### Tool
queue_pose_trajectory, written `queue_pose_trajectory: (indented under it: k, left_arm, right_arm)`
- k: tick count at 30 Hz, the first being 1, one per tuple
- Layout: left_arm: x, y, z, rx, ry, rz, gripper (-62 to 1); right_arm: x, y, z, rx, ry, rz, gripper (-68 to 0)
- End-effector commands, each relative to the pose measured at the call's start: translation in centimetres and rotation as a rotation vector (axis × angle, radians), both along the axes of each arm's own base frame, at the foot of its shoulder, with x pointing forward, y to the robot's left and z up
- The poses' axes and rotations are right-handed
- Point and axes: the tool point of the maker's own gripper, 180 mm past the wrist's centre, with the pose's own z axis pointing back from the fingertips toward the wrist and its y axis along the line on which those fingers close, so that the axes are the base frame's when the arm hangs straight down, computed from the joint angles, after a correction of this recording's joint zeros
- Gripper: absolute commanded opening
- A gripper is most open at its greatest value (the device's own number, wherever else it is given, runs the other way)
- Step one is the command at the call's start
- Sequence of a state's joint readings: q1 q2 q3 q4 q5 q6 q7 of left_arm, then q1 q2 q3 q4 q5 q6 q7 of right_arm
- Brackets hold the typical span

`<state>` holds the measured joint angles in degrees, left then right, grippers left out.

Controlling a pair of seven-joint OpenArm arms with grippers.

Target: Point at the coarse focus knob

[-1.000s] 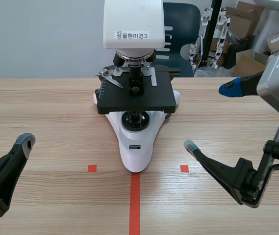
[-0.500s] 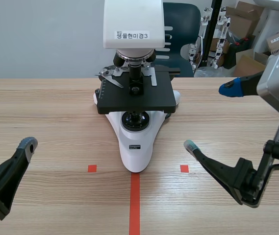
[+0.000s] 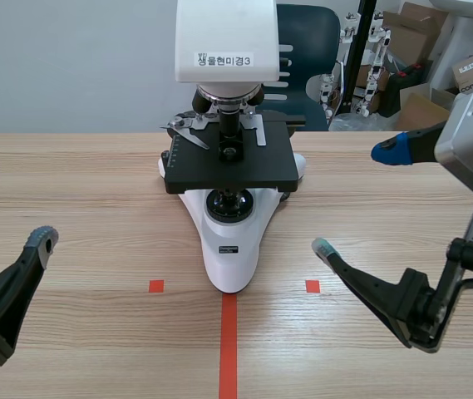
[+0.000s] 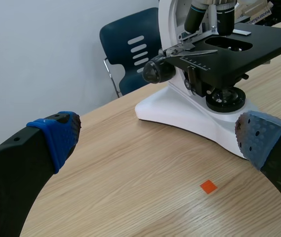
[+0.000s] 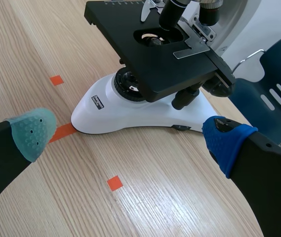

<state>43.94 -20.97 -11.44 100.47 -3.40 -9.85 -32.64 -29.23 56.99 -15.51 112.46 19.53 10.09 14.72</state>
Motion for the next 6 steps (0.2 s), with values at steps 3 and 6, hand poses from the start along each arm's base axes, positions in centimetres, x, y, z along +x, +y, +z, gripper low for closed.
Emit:
queue_pose_trajectory:
  k: [3,6]
  left_arm:
    - [0.15,-0.01,0.82,-0.007,-0.031,0.0,1.4]
    - [0.15,-0.01,0.82,-0.007,-0.031,0.0,1.4]
  right_arm:
    - [0.13,0.43,1.03,0.014,-0.03,0.015,0.4]
    - [0.13,0.43,1.03,0.014,-0.03,0.015,0.4]
